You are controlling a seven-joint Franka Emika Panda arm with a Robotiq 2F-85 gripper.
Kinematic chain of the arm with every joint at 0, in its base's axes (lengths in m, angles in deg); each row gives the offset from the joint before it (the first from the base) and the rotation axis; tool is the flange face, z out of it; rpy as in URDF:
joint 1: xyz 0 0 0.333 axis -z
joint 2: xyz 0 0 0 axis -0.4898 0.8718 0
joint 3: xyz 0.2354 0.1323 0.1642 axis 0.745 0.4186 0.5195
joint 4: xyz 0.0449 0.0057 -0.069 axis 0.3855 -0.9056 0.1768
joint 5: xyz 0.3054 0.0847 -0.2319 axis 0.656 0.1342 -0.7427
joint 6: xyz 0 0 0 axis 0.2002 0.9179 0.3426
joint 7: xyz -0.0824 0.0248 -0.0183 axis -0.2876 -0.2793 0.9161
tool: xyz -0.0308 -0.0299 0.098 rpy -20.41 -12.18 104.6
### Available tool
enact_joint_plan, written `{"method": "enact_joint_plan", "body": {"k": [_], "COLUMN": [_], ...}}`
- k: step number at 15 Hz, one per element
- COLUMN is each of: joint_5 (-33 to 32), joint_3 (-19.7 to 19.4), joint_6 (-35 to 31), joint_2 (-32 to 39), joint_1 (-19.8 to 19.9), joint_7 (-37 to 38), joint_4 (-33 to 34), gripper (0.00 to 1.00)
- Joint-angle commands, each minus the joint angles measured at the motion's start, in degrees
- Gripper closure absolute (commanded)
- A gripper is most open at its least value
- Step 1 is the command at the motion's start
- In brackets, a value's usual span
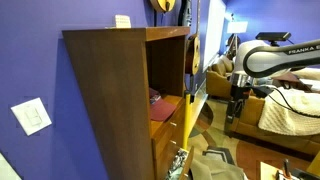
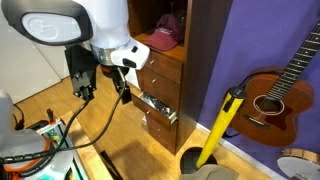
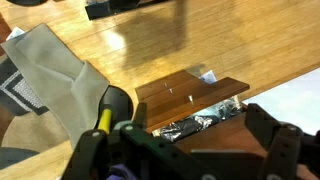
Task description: Hang the cap on the drawer handle
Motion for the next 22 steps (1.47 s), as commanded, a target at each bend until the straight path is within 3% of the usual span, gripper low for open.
{"method": "enact_joint_plan", "body": {"k": [1, 6, 8, 15, 19, 22], "joint_5": [0.55, 0.55, 3.31, 19.55, 22.29, 21.95], "joint_3": [0.98, 0.98, 1.47, 3.77, 4.64, 4.3], "joint_6": [0.11, 0.11, -2.76, -22.92, -34.16, -36.44], "joint_2": [0.22, 0.22, -0.27, -0.81, 2.17, 5.66], "joint_1": [1.14, 1.14, 0.23, -5.26, -10.61, -13.57], "joint_7": [-0.51, -0.51, 0.35, -1.29, -4.75, -6.49], "joint_4": [0.1, 0.1, 0.87, 2.99, 5.46, 8.51], "gripper": [0.0, 0.0, 0.0, 0.0, 0.0, 0.0]}}
